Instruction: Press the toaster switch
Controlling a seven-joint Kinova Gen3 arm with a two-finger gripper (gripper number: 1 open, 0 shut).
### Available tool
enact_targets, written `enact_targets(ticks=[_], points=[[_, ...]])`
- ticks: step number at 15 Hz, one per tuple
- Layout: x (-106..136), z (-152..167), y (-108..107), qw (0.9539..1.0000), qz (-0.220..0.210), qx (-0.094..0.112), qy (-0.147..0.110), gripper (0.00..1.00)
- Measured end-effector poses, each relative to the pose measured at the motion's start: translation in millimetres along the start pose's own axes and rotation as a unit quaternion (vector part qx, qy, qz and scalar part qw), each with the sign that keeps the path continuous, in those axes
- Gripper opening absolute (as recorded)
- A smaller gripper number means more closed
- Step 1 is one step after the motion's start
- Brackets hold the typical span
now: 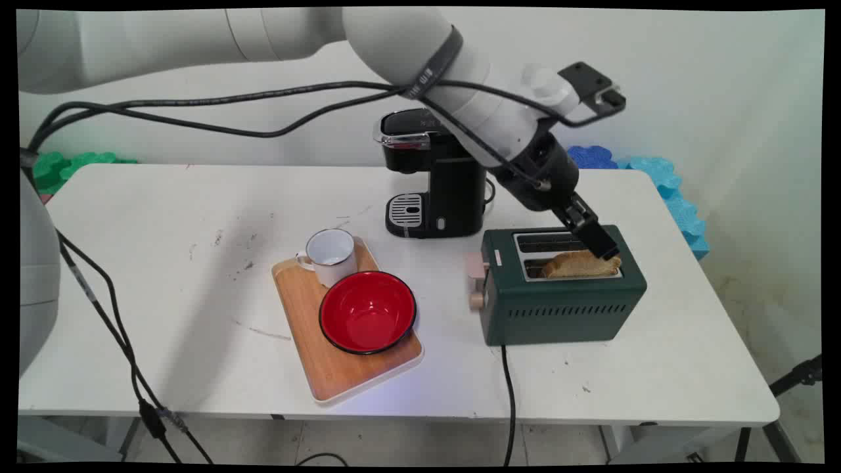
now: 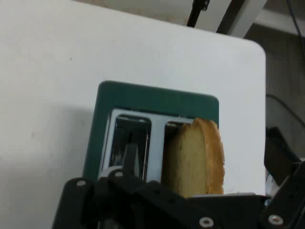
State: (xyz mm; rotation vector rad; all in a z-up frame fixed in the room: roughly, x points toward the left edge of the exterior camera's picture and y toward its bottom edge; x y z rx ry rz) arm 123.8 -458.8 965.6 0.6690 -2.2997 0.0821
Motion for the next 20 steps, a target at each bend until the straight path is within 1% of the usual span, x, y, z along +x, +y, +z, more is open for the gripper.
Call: enact_targets(ticks=[4,6,9,11,13,16,20], points=[[-1.5,-18.4,-12.1,0.9995,-0.009,-0.018,0.023,1.00],[-8.6,-33.2,-23.4,0.9989,-0.008,-0.028,0.036,1.00],[-21.2,-50.9,-38.1,0.9980,-0.007,-0.038,0.050,1.00],[-33.9,-63.5,-48.2,0.9974,-0.004,-0.044,0.057,1.00],[-51.9,-76.8,-58.9,0.9966,0.005,-0.051,0.064,1.00],[-77.2,-90.4,-70.2,0.9955,0.027,-0.055,0.073,1.00],[-103.4,-96.2,-73.8,0.9938,0.053,-0.056,0.080,1.00]])
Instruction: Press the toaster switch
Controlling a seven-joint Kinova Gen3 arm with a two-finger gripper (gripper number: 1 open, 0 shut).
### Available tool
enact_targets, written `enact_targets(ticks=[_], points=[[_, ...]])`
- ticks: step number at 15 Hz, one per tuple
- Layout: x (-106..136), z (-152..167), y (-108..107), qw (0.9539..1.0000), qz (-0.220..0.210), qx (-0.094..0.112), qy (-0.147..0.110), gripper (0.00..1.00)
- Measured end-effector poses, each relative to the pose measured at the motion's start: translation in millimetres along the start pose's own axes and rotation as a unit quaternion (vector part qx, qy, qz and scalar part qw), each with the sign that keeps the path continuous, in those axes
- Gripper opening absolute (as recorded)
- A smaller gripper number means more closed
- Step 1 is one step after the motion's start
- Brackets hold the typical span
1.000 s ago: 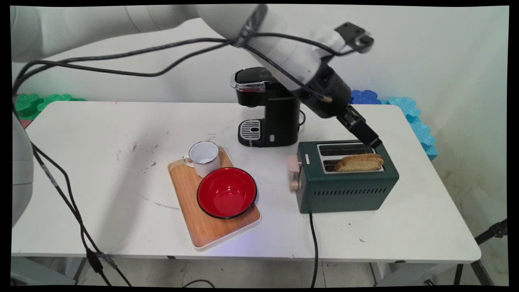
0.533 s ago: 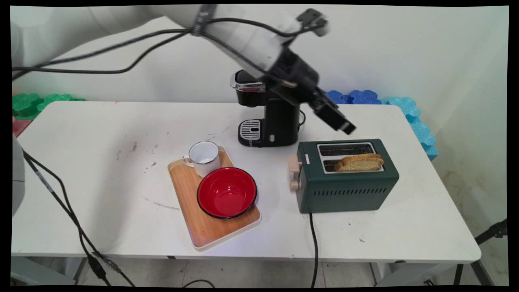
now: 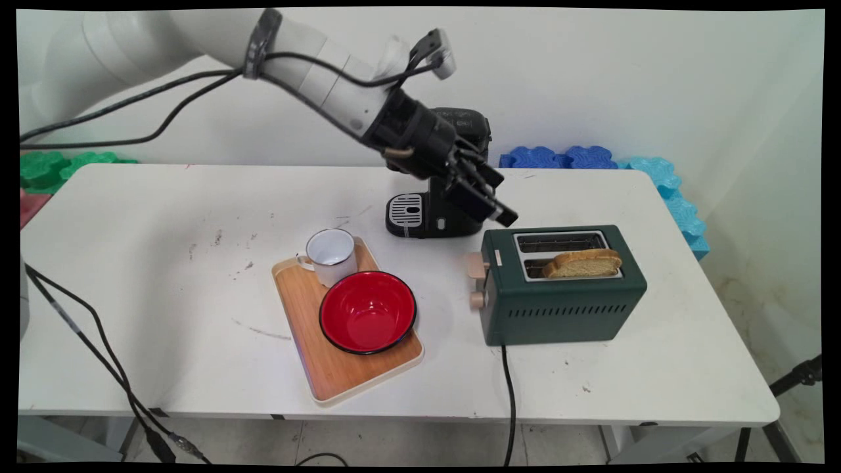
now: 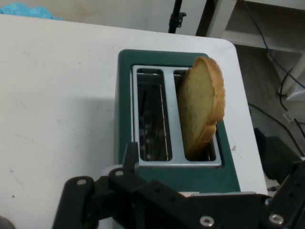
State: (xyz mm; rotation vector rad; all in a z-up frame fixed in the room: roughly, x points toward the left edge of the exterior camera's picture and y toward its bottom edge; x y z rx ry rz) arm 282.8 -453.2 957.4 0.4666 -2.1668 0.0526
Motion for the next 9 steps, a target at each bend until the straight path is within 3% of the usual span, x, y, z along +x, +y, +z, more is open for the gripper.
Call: enact_targets(ticks=[2,3,9], points=[[-9.5,-1.0,2.3,1.0000,0.001,0.000,0.001,1.00],[-14.6,-1.0,3.1,1.0000,-0.001,0.002,0.000,0.00],[-37.7,1.3,7.2,0.9998,-0.017,0.008,-0.009,0.00]])
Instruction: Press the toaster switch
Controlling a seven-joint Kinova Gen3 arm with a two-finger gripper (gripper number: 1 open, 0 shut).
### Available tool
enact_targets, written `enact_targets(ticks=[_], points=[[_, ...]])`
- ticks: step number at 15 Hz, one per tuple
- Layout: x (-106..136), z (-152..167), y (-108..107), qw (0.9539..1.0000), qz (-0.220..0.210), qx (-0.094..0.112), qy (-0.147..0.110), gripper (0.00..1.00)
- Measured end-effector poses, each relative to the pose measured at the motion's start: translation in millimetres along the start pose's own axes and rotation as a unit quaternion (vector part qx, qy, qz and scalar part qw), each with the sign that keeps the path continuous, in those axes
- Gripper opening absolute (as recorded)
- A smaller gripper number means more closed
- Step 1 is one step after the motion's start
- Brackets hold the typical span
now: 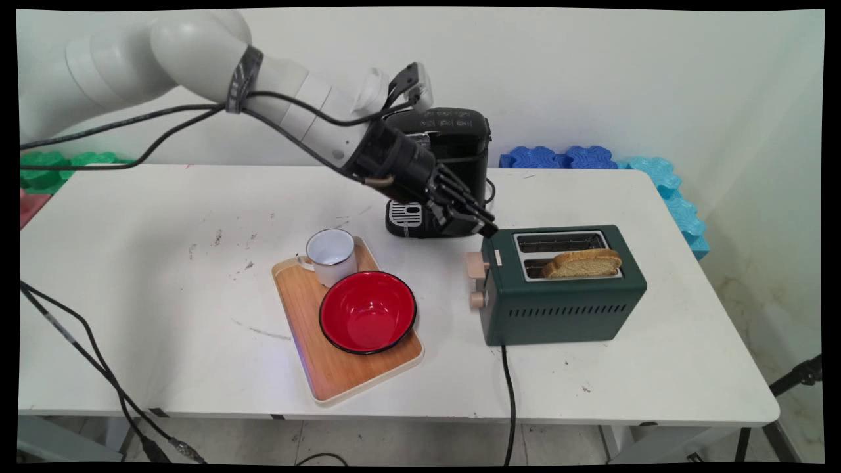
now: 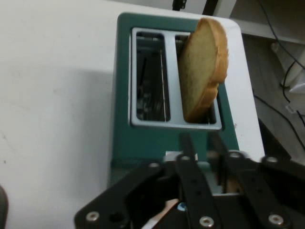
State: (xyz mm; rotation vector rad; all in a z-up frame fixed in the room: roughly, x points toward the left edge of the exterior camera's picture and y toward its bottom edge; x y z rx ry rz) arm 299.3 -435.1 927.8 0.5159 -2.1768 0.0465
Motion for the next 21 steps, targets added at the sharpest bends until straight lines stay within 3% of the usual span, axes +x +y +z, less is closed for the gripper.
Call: enact_targets(ticks=[9,21], points=[[-31.7,8.4,2.4,0.9991,-0.038,0.011,-0.014,0.00],[-52.6,32.8,2.5,0.9987,-0.045,0.017,-0.016,0.00]])
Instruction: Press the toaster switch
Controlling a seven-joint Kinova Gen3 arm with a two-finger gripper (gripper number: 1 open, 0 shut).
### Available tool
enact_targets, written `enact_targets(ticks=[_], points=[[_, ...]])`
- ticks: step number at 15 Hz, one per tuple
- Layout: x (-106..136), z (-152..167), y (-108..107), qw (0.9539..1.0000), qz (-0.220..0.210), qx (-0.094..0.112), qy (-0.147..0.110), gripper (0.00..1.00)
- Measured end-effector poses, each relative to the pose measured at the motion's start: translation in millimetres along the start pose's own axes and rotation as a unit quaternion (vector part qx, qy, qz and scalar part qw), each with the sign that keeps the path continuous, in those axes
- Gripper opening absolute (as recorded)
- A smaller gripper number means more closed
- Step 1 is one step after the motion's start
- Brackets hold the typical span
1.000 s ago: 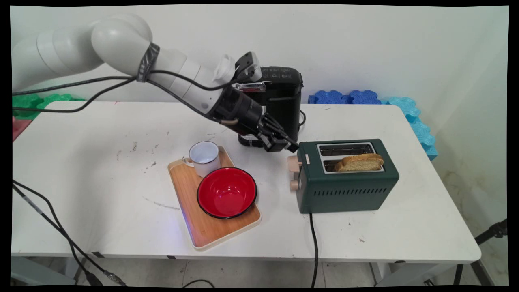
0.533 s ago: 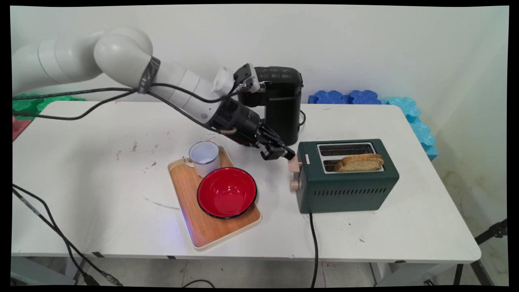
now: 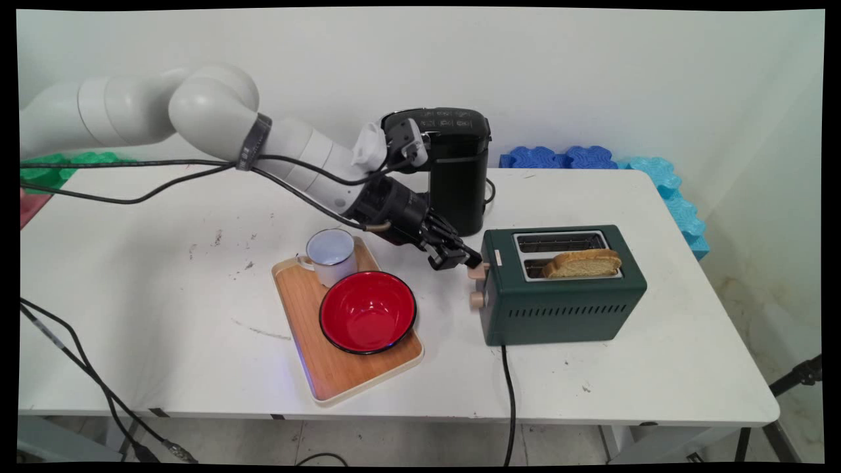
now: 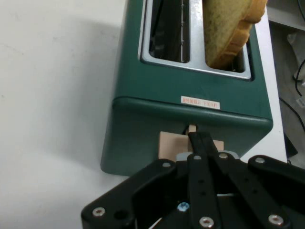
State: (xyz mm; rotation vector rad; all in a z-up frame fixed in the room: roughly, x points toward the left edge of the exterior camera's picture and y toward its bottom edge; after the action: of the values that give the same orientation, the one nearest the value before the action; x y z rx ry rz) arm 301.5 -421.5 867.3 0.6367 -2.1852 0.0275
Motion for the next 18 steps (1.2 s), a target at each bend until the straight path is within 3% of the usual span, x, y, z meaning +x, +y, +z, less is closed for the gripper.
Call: enact_targets(ticks=[18], points=[[-28.7,29.5,3.5,0.9998,-0.002,-0.001,-0.020,0.00]])
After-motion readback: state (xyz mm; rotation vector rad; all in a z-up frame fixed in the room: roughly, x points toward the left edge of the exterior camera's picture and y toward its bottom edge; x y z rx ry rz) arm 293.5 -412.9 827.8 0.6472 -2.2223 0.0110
